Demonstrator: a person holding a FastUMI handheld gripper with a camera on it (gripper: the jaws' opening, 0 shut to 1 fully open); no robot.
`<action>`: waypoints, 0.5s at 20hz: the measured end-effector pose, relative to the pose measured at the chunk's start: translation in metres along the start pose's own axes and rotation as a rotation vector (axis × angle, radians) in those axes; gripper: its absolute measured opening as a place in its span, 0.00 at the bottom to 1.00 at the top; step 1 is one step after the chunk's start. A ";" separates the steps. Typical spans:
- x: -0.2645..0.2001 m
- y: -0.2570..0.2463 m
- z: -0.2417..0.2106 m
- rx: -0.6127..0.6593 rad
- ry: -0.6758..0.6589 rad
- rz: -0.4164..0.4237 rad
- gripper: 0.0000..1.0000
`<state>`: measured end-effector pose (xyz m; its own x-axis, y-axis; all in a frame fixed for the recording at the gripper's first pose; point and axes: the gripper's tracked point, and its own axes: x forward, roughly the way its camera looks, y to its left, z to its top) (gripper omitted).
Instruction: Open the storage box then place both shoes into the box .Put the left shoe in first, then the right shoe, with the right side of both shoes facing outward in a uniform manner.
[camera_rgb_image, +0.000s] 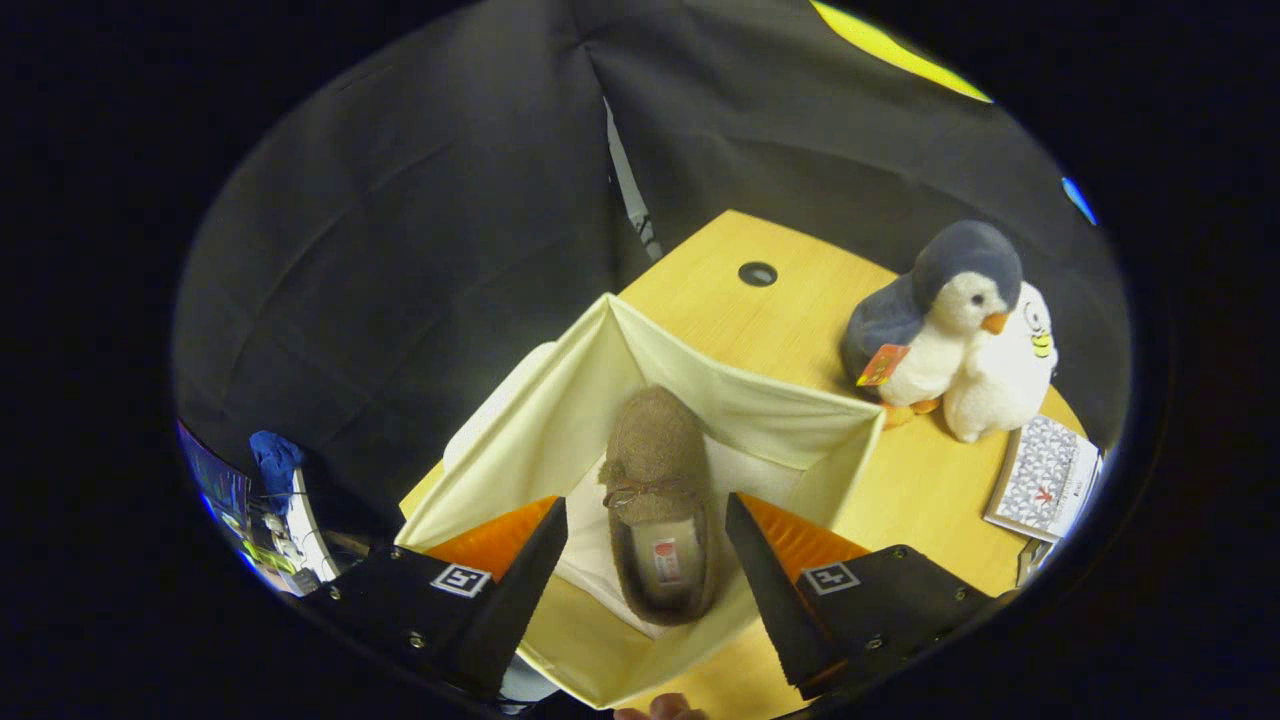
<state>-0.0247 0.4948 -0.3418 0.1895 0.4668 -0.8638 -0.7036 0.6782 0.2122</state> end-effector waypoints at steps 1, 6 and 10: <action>-0.021 -0.005 0.005 0.003 -0.032 0.000 0.98; -0.130 -0.052 0.005 0.085 -0.177 -0.005 0.99; -0.187 -0.108 -0.032 0.078 -0.212 -0.112 0.99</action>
<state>-0.0063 0.3160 -0.2183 0.4083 0.4894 -0.7705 -0.6168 0.7702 0.1623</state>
